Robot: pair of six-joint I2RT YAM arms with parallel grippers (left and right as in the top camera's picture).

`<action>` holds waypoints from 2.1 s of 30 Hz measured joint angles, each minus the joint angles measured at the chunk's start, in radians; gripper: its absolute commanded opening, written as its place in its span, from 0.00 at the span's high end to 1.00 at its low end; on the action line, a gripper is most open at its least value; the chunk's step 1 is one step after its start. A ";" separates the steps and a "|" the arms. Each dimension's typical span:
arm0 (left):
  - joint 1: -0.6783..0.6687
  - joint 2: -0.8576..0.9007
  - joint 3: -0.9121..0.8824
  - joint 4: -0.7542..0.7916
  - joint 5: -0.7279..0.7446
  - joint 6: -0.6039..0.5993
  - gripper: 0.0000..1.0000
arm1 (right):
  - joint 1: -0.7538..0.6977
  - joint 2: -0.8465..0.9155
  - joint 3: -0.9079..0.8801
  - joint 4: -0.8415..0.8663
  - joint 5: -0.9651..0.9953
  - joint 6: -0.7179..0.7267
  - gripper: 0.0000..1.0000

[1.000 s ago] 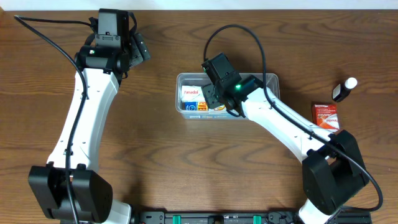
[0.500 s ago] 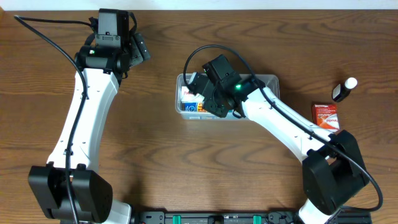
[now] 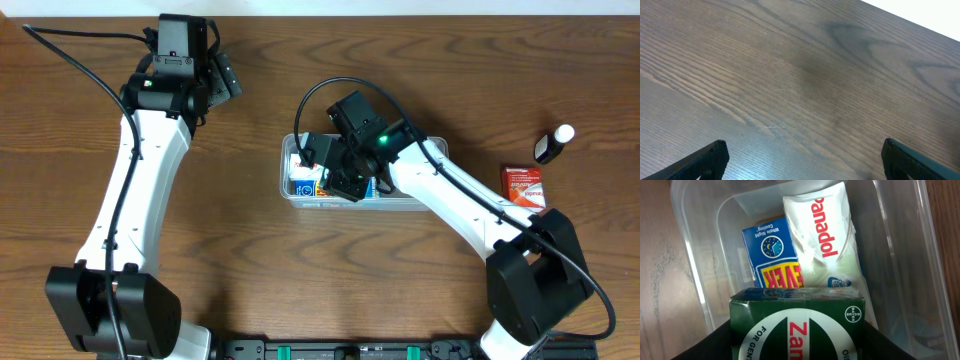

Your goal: Pack container

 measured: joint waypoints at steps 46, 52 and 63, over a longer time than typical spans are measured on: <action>0.000 0.000 0.000 0.000 0.000 0.000 0.02 | -0.029 0.000 0.000 -0.030 -0.044 0.311 0.99; 0.000 0.000 0.000 0.000 0.000 0.000 0.02 | -0.029 0.000 -0.001 0.035 -0.044 0.321 0.99; 0.000 0.000 0.000 0.000 0.000 0.000 0.02 | -0.029 0.000 -0.029 0.111 -0.040 0.378 0.99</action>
